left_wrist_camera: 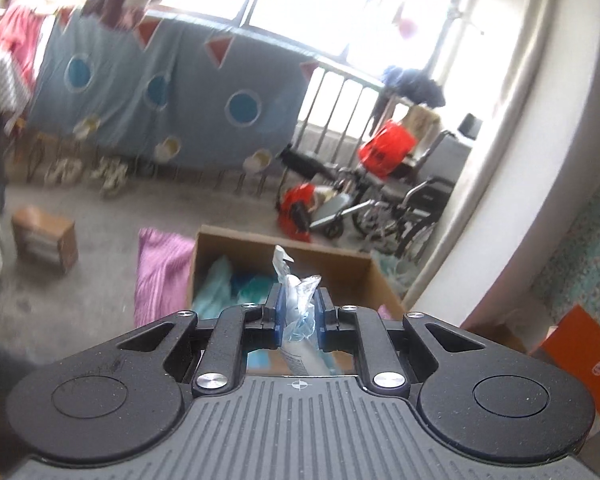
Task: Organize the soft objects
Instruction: 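Lift the bagged masks with the right gripper up over the box, then lower the masks beside the wet-wipe pack and open the right gripper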
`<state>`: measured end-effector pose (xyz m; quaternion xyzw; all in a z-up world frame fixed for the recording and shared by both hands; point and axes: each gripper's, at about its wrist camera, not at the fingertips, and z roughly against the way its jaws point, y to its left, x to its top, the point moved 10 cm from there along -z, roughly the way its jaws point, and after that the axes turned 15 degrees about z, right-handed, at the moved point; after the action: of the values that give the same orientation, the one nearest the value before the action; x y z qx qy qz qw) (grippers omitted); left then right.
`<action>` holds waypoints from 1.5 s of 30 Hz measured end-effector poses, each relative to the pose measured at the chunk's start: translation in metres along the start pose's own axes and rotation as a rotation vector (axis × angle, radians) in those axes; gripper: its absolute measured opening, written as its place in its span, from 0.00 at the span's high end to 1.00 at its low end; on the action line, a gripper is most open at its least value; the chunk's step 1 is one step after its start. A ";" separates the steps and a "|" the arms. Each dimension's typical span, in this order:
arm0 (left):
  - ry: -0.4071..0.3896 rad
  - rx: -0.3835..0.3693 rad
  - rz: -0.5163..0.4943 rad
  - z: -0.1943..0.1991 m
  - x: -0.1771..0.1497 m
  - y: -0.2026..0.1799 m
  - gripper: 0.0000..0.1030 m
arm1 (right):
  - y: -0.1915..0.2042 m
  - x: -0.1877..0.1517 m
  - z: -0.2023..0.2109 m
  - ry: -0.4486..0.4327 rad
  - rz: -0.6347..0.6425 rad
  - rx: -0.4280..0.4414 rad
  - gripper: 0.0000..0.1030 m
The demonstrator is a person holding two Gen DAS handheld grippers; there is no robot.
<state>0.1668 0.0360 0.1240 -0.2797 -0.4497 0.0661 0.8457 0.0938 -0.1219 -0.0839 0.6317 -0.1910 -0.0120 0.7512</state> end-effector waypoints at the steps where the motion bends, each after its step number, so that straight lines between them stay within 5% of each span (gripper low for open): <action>1: -0.006 -0.010 -0.013 -0.005 0.005 -0.005 0.87 | 0.009 0.010 0.005 -0.016 0.046 -0.013 0.74; 12: 0.069 -0.054 -0.058 -0.140 0.024 -0.027 0.87 | 0.043 0.167 0.077 -0.159 0.377 -0.346 0.74; 21: 0.332 0.015 -0.014 -0.284 -0.010 -0.001 0.87 | -0.001 0.267 0.083 -0.120 0.520 -0.708 0.74; 27: 0.488 0.131 -0.067 -0.344 -0.045 0.016 0.87 | -0.037 0.279 0.078 0.003 0.640 -0.909 0.74; 35: 0.549 0.204 -0.118 -0.362 -0.062 0.026 0.86 | -0.058 0.271 0.046 0.205 0.778 -1.090 0.62; 40: 0.542 0.206 -0.128 -0.361 -0.061 0.023 0.86 | -0.037 0.277 0.051 0.154 0.811 -1.089 0.34; 45: 0.533 0.219 -0.137 -0.367 -0.063 0.023 0.86 | 0.003 0.294 0.075 0.017 0.937 -1.207 0.34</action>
<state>0.4255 -0.1193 -0.0946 -0.1634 -0.2201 -0.0189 0.9615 0.3433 -0.2680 0.0082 -0.0356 -0.3935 0.2106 0.8942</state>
